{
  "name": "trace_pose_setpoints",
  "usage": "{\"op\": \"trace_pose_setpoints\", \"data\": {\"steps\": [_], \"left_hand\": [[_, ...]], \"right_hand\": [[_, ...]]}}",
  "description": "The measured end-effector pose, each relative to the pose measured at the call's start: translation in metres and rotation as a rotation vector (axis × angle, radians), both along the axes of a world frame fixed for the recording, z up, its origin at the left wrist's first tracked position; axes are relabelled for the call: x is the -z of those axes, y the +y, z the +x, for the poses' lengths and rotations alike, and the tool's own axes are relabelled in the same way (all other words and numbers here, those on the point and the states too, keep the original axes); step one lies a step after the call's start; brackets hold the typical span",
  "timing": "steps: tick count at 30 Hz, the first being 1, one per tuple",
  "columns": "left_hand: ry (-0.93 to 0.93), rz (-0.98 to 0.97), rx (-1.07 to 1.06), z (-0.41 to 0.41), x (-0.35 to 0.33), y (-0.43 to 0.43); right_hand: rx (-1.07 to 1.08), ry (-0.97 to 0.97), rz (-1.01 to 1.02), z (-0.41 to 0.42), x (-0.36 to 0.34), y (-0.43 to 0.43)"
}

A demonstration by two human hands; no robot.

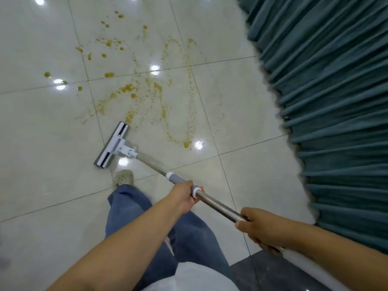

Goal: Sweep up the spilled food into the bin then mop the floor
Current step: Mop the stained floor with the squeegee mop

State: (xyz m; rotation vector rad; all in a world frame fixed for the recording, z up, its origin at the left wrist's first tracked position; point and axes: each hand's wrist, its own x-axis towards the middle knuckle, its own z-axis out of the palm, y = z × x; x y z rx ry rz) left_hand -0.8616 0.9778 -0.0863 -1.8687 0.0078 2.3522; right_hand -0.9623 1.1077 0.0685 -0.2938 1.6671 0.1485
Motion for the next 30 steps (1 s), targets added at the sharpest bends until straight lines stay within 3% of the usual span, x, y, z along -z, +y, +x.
{"op": "trace_pose_setpoints", "data": {"steps": [13, 21, 25, 30], "left_hand": [[-0.043, -0.261, -0.222, 0.095, 0.061, -0.328], [-0.132, -0.484, -0.339, 0.142, 0.089, -0.497], [-0.146, -0.565, -0.249, 0.152, 0.089, -0.532], [-0.156, -0.583, -0.046, 0.13, 0.083, -0.502]], "right_hand": [[0.099, 0.005, -0.117, 0.107, 0.07, -0.329], [0.241, -0.099, -0.252, 0.166, 0.135, -0.516], [0.298, -0.141, -0.294, 0.17, 0.15, -0.56], [0.265, -0.116, -0.263, 0.143, 0.149, -0.521]]}}
